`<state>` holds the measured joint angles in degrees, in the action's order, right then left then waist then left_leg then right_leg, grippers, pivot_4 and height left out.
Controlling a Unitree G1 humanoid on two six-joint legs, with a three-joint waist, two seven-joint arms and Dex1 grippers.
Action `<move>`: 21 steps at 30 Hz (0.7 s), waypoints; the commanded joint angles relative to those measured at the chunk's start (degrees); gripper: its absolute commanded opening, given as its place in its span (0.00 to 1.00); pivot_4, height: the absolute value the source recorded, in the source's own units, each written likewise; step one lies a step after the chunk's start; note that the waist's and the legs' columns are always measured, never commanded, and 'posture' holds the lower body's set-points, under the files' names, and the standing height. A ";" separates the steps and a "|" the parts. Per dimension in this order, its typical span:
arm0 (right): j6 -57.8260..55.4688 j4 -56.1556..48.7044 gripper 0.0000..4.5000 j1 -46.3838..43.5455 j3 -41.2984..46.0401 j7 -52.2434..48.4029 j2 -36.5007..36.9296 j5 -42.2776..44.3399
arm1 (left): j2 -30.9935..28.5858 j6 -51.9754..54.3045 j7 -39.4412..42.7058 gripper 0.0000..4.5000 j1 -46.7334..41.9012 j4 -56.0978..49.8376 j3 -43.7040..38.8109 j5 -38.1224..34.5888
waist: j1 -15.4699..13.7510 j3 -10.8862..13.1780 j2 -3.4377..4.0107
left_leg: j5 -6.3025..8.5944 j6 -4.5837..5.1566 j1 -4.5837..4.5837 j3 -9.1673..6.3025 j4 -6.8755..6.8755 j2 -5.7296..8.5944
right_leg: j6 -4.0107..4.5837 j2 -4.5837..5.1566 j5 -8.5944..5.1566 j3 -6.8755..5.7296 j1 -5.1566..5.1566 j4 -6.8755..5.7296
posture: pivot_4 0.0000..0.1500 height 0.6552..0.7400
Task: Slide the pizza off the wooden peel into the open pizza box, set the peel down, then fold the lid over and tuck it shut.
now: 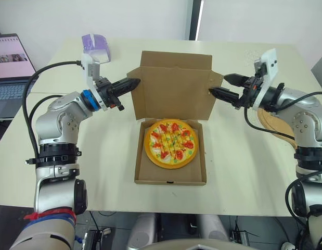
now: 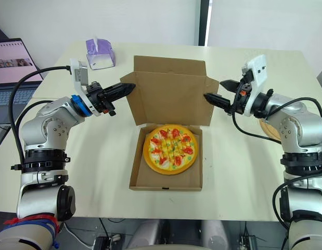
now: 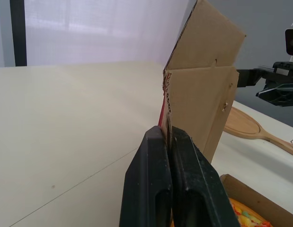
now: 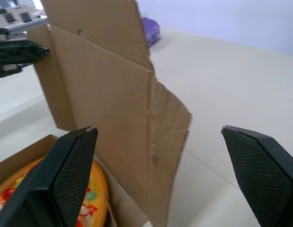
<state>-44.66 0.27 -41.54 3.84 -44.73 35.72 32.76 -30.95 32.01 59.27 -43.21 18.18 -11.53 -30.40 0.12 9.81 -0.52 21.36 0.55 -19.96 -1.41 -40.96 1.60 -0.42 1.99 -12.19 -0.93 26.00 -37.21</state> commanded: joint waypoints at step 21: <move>13.26 11.83 0.01 -7.55 -3.43 3.40 -1.94 -13.89 | 2.71 -9.81 -3.52 0.00 -7.72 8.96 3.43 6.60 | -0.13 0.00 0.00 | -0.01 -0.01 -0.03 0.04 -0.04 0.06 | 0.00 0.03 0.01 0.03 0.06 -0.06 | 1.00 0.82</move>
<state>-34.54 11.34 -46.90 -0.63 -42.88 33.33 20.88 -28.38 25.21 56.64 -49.01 26.08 -8.27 -25.16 -0.01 9.81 -0.51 21.35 0.54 -19.99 -1.37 -41.00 1.66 -0.42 2.03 -12.18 -0.91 26.06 -37.26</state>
